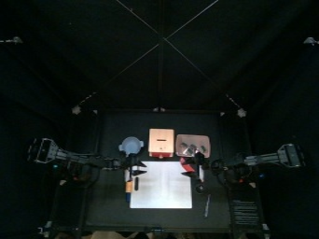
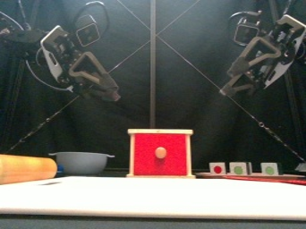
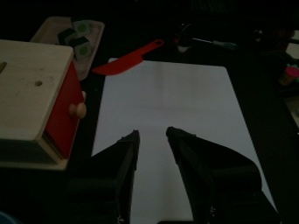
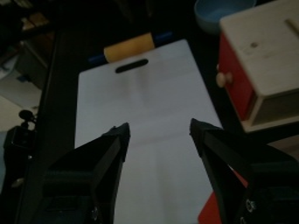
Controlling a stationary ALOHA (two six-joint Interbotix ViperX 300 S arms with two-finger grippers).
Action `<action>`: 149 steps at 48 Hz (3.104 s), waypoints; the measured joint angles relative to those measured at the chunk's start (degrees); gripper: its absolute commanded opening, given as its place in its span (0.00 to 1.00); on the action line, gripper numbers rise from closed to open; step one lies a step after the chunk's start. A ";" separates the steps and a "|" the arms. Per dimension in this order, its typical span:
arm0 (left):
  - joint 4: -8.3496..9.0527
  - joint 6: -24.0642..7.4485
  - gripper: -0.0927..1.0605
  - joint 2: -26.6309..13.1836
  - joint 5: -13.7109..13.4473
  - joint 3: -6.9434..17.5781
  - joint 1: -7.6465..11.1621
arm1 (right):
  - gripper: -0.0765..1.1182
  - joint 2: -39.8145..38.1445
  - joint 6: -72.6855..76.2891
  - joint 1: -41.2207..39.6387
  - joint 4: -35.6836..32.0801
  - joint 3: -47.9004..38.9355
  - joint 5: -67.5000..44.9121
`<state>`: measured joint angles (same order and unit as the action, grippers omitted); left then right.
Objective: Place sushi on board then cut the sushi with the knife then place the pieces on the plate
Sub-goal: Place the 4 sushi pieces on the plate
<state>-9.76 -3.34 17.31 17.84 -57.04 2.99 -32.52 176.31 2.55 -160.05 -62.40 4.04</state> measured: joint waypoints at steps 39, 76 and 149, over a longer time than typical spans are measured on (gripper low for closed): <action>2.20 0.09 0.72 9.23 6.59 -7.82 4.92 | 0.82 17.31 0.00 5.27 0.00 6.68 7.91; 2.20 0.26 0.72 9.23 6.68 -8.35 5.27 | 0.82 17.23 0.00 2.99 -5.54 6.94 8.00; 1.85 0.35 0.72 9.40 6.68 -10.02 5.27 | 0.82 16.08 -0.09 0.44 -10.55 7.03 7.56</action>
<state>-7.91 -2.99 26.72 24.52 -67.06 8.26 -16.44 176.22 2.99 -170.60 -55.37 11.60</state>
